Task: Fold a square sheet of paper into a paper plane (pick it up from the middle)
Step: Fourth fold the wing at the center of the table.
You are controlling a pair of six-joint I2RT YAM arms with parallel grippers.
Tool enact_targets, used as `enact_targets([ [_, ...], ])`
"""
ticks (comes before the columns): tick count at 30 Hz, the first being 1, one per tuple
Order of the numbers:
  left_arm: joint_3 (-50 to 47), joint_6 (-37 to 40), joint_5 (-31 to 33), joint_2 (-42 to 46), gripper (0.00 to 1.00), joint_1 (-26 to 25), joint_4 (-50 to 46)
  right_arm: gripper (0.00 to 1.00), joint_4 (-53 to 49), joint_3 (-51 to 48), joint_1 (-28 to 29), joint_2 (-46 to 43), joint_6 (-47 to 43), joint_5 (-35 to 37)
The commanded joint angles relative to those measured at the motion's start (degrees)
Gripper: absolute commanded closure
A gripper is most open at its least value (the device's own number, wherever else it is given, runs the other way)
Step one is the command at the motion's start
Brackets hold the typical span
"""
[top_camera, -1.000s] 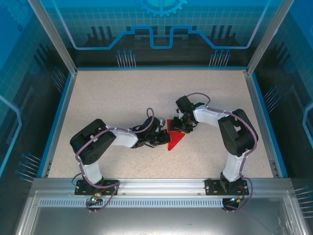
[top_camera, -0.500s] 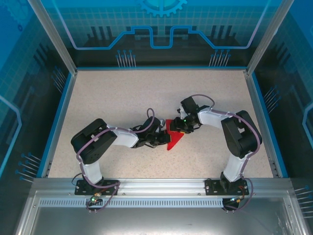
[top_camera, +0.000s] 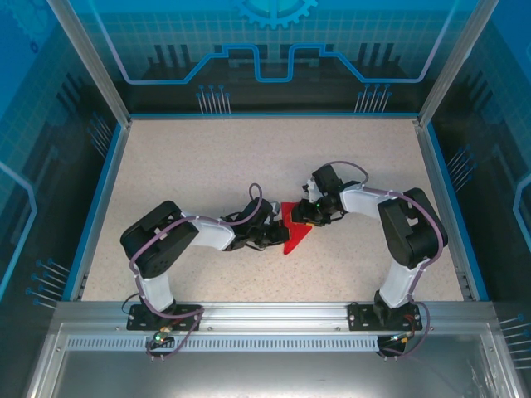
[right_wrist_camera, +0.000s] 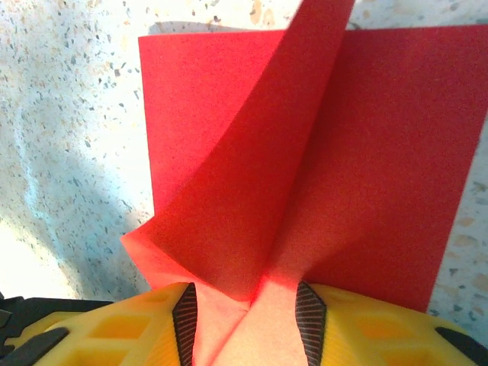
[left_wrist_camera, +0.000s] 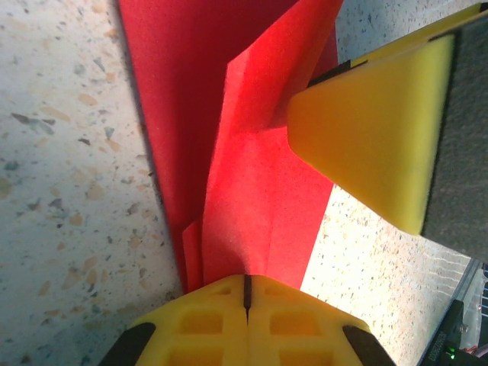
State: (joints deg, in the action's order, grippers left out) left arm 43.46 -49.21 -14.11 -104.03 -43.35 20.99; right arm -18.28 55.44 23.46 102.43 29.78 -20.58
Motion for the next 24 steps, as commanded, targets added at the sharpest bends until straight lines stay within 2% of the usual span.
enact_targets([
  [1, -0.6, 0.4, 1.9, 1.0, 0.97, -0.3, -1.6, 0.58, -3.4, -1.4, -0.3, 1.4, -1.1, 1.1],
  [9, 0.6, 0.4, 0.5, 3.4, 0.95, -0.2, -1.1, 0.57, -9.9, 1.7, 1.5, 4.6, -1.4, 11.2],
  [16, 0.6, 0.2, 0.2, 5.1, 0.93, 0.5, 1.0, 0.53, -12.3, 4.3, 3.2, 8.5, -0.6, 12.4],
  [24, 0.7, -0.1, -0.5, 2.7, 0.93, 0.6, 1.2, 0.5, -13.2, 5.5, 4.0, 10.3, 0.6, 12.1],
])
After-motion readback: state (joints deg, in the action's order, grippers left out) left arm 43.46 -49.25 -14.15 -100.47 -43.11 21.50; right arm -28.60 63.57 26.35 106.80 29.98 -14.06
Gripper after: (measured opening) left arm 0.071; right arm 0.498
